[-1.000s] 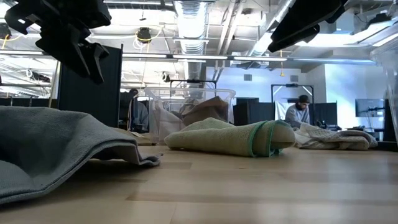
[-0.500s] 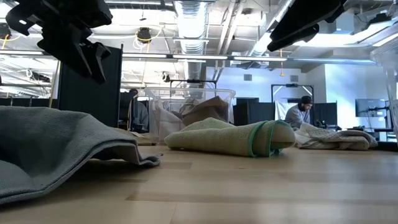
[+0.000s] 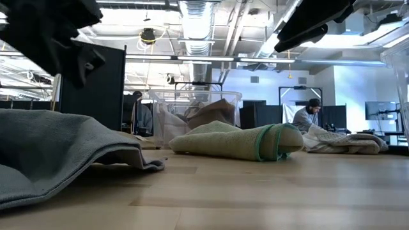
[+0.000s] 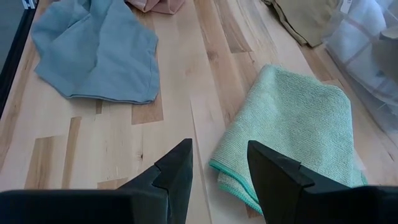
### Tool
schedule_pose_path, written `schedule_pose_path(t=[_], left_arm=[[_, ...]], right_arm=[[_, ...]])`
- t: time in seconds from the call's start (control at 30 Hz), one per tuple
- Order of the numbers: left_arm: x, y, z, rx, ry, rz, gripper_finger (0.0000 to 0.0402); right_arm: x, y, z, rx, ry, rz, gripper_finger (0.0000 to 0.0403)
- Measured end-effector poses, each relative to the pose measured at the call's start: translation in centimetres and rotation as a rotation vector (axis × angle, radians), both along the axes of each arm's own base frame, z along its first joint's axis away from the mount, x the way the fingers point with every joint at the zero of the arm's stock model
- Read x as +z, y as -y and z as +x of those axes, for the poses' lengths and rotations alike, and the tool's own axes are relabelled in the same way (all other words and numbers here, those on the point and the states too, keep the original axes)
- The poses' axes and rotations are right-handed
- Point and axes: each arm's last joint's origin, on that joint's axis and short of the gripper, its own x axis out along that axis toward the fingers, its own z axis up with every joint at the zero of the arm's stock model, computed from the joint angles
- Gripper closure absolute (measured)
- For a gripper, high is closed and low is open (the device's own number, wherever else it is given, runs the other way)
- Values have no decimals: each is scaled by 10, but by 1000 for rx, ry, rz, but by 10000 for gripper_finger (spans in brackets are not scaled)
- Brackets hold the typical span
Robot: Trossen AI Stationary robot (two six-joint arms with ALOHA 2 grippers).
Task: Sort towels by color in basket
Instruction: Put the right brown towel into the top transparent bin
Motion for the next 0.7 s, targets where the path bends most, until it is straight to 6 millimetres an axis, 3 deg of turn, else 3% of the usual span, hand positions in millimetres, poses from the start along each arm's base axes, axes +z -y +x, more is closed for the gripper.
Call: schedule_pose_path(t=[0.1, 0.4, 0.7], left_arm=[[-10, 7, -3, -13, -9, -19, 226], [-11, 31, -6, -102, 96, -98, 226], [-12, 40, -10, -103, 109, -90, 226]], right_arm=[[0, 0, 0, 0, 0, 0, 223], [1, 0, 1, 1, 11, 4, 223], [2, -1, 2, 7, 24, 3, 223]])
